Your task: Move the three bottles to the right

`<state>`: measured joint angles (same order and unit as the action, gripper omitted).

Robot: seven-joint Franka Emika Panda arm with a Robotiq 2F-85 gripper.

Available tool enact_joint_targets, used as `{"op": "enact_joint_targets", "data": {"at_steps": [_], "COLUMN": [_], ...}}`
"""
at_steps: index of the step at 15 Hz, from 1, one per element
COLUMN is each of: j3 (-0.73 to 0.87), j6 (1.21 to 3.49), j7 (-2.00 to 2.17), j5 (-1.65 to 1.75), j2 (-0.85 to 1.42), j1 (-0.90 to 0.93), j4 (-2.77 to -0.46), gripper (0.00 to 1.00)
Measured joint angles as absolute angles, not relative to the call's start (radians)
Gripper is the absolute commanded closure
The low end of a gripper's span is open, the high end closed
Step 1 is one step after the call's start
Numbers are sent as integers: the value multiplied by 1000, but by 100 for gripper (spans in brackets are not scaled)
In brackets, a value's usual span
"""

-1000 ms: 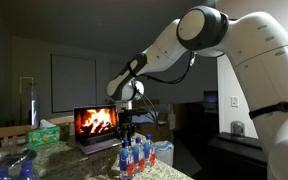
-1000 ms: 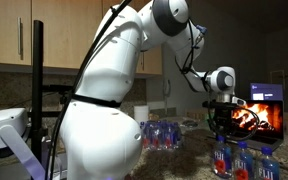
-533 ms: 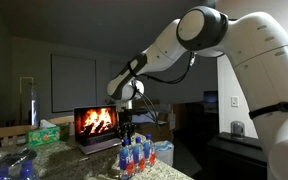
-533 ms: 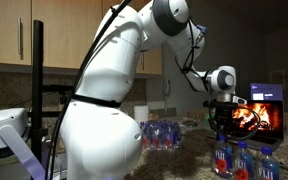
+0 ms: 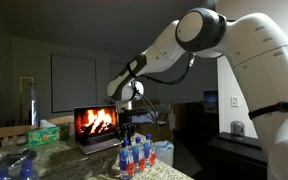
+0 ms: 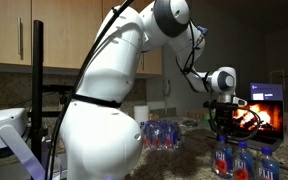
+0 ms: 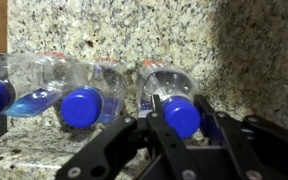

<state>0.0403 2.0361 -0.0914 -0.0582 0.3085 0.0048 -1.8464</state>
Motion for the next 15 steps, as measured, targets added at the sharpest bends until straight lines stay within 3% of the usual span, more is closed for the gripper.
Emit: {"op": "enact_joint_targets", "data": {"at_steps": [4, 6, 15], "j3": [41, 41, 20], "j6": [2028, 2023, 1964], "j7": [-91, -91, -93], "j5": [-57, -57, -58], "j2": [309, 309, 226], "j1": [5, 5, 5], "j4": [-1833, -1826, -1820], "gripper": [7, 1, 0]}}
